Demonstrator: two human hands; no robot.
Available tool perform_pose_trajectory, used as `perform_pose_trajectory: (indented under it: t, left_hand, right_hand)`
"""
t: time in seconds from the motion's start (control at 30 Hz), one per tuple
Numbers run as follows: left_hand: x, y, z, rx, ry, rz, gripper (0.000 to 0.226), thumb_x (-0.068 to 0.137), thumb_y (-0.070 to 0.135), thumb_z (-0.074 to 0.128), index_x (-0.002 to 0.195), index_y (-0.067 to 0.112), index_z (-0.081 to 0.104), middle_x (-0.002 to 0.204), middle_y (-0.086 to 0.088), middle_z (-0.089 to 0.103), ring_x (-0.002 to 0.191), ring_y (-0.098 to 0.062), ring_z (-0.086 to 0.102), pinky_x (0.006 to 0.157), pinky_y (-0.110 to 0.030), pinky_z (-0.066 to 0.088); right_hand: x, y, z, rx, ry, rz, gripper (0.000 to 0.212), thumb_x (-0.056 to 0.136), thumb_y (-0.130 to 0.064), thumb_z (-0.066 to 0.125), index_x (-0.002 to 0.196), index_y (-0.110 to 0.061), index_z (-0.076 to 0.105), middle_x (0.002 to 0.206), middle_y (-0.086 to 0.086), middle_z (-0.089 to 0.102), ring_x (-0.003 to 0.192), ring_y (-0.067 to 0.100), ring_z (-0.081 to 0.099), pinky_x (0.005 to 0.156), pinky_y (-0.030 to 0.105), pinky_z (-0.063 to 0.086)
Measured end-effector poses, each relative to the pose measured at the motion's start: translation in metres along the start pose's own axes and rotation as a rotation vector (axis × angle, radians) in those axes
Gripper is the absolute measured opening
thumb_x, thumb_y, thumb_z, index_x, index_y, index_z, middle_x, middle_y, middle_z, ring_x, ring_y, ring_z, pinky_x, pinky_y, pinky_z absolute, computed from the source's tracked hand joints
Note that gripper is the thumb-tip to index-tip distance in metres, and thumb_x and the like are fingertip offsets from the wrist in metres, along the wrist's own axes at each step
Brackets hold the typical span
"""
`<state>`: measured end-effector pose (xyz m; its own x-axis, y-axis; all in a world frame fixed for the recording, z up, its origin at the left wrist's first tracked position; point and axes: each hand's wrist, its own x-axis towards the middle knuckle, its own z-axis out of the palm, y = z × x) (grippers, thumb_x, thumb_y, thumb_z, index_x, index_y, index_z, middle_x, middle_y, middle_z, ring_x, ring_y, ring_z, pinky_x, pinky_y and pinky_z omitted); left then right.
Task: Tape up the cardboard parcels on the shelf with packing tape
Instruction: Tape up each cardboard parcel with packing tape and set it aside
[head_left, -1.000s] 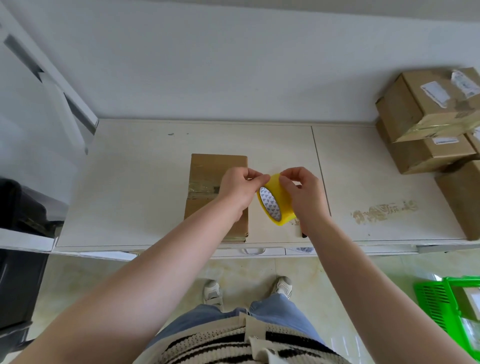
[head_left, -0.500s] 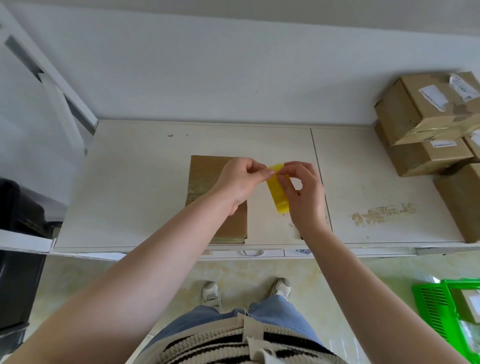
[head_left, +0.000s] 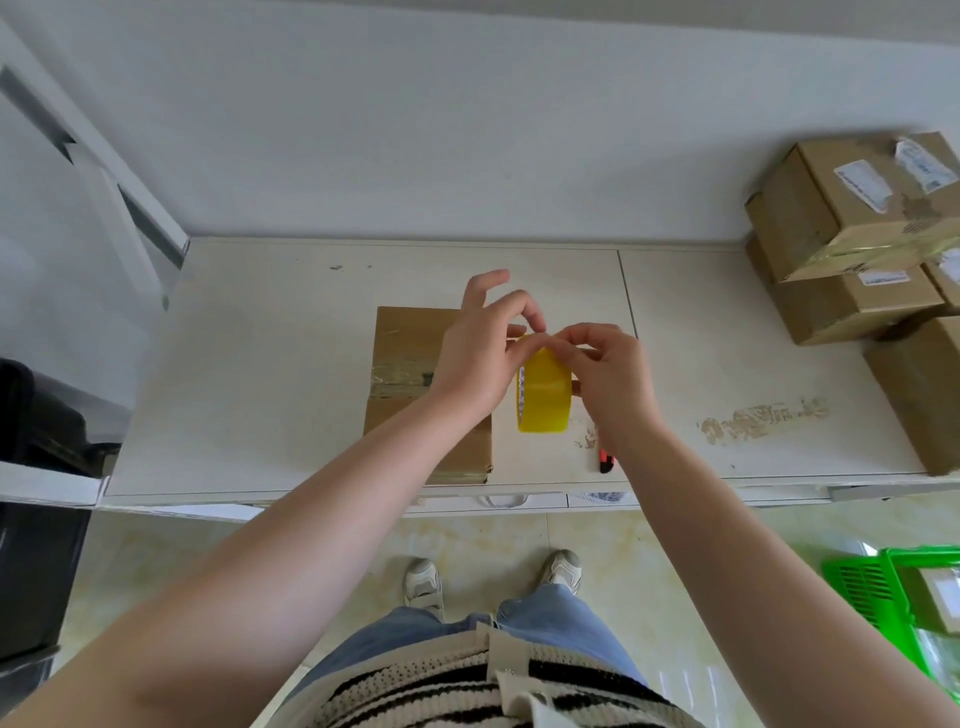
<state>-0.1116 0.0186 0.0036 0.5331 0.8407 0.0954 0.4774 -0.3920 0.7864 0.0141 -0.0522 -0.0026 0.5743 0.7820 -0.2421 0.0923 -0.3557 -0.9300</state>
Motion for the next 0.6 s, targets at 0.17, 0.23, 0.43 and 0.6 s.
perform_pose_trajectory:
  t: [0.17, 0.23, 0.43, 0.6]
  left_hand:
    - [0.001, 0.0, 0.001, -0.205, -0.075, -0.056, 0.011, 0.086, 0.027, 0.075, 0.087, 0.019, 0.066, 0.122, 0.01, 0.05, 0.098, -0.01, 0.063, 0.082, -0.011, 0.048]
    - [0.004, -0.002, 0.001, -0.25, -0.08, -0.095, 0.01, 0.086, 0.019, 0.076, 0.083, 0.018, 0.066, 0.108, 0.015, 0.05, 0.098, -0.007, 0.06, 0.077, 0.001, 0.039]
    - [0.01, -0.003, 0.007, -0.42, -0.073, -0.283, 0.015, 0.09, 0.019, 0.071, 0.077, 0.022, 0.065, 0.114, 0.004, 0.06, 0.101, -0.011, 0.06, 0.097, -0.03, 0.046]
    - [0.009, -0.003, 0.007, -0.912, -0.136, -0.552, 0.011, 0.095, 0.017, 0.062, 0.086, 0.014, 0.065, 0.099, -0.006, 0.066, 0.093, -0.019, 0.06, 0.085, -0.032, 0.05]
  right_hand:
    - [0.001, -0.007, -0.006, -0.084, -0.008, -0.051, 0.015, 0.089, -0.015, 0.069, 0.077, -0.024, 0.069, 0.108, 0.002, 0.061, 0.093, 0.027, 0.067, 0.082, 0.052, 0.057]
    - [0.002, -0.008, -0.008, -0.108, -0.026, -0.059, 0.015, 0.088, -0.014, 0.07, 0.077, -0.024, 0.069, 0.106, 0.0, 0.062, 0.093, 0.027, 0.067, 0.082, 0.051, 0.057]
    - [0.003, -0.006, -0.016, 0.121, 0.042, -0.002, 0.009, 0.091, -0.008, 0.067, 0.099, -0.01, 0.071, 0.095, 0.001, 0.069, 0.089, 0.02, 0.069, 0.073, 0.032, 0.061]
    - [0.01, 0.002, -0.027, 0.114, -0.167, 0.191, 0.026, 0.092, -0.035, 0.065, 0.117, -0.031, 0.066, 0.115, 0.004, 0.068, 0.107, 0.021, 0.065, 0.087, 0.036, 0.056]
